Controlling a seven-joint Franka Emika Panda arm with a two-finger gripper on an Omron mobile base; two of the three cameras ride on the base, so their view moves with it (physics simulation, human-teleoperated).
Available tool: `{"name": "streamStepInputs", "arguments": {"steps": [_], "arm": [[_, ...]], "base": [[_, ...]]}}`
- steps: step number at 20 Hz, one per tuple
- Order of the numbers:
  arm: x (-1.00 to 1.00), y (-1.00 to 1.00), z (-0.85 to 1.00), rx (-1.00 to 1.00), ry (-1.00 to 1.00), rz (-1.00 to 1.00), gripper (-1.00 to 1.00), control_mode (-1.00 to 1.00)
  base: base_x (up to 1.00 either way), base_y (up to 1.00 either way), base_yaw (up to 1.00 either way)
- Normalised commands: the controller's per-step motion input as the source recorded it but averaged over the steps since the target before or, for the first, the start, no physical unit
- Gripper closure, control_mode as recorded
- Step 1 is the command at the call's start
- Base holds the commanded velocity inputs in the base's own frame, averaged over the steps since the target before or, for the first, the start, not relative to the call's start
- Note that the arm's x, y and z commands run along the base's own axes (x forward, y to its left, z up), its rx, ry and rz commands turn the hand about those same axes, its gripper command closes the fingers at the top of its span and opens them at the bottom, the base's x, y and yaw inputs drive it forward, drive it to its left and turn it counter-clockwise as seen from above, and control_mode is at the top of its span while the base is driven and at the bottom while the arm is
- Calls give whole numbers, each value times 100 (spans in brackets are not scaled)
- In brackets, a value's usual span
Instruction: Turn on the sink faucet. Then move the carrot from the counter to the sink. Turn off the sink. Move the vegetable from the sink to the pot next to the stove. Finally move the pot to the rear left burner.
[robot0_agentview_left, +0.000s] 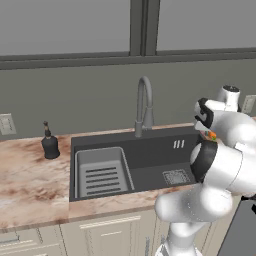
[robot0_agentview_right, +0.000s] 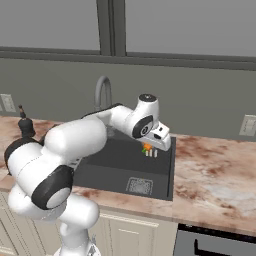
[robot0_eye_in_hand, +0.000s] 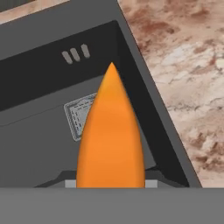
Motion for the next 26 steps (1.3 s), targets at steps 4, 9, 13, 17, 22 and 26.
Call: {"name": "streamStepInputs", "arguments": {"steps": [4,9,13,17,22,26], "arm": [[-49,-8,61,0,0,-7,100,-100],[-30,0,40,0,1,-6,100,-100],[0,0,1,0,0,-1,100,-100],[0,0,0,0,0,0,100,-100],[0,0,0,0,0,0,100,100],[0,0,0,0,0,0,100,100]], "base": [[0,0,0],[0,0,0],[0,0,0],[0,0,0],[-30,0,-10],[-29,0,-34]]}}
